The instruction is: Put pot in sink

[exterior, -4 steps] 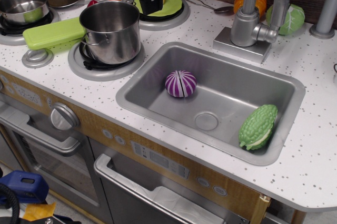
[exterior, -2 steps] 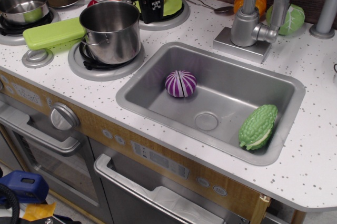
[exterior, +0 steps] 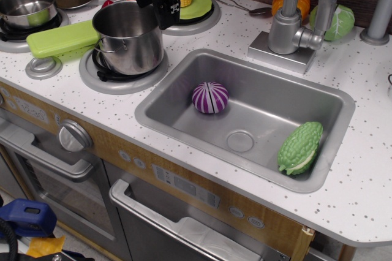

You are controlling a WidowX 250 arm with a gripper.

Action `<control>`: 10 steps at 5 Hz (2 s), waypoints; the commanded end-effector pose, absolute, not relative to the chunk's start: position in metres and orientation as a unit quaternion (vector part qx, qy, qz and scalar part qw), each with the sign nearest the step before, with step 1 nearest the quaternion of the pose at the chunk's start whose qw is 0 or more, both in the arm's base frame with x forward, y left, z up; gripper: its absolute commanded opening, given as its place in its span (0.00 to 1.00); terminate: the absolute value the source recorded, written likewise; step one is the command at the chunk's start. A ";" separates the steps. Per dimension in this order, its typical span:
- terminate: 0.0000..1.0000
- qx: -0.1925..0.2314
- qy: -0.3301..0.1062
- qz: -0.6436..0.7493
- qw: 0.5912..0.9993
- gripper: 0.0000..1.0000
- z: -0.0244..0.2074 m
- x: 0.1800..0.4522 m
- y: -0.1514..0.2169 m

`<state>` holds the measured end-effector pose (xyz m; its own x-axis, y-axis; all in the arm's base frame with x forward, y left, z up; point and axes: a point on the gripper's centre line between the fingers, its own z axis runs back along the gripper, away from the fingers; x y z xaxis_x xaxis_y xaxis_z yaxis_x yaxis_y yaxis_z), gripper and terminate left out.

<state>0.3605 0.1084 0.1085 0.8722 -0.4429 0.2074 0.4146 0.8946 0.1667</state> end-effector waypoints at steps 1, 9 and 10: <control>0.00 0.059 -0.147 -0.182 0.971 1.00 0.114 0.366 0.132; 0.00 0.040 -0.179 -0.151 0.971 0.00 0.085 0.355 0.081; 0.00 0.041 -0.179 -0.148 0.972 0.00 0.099 0.356 0.050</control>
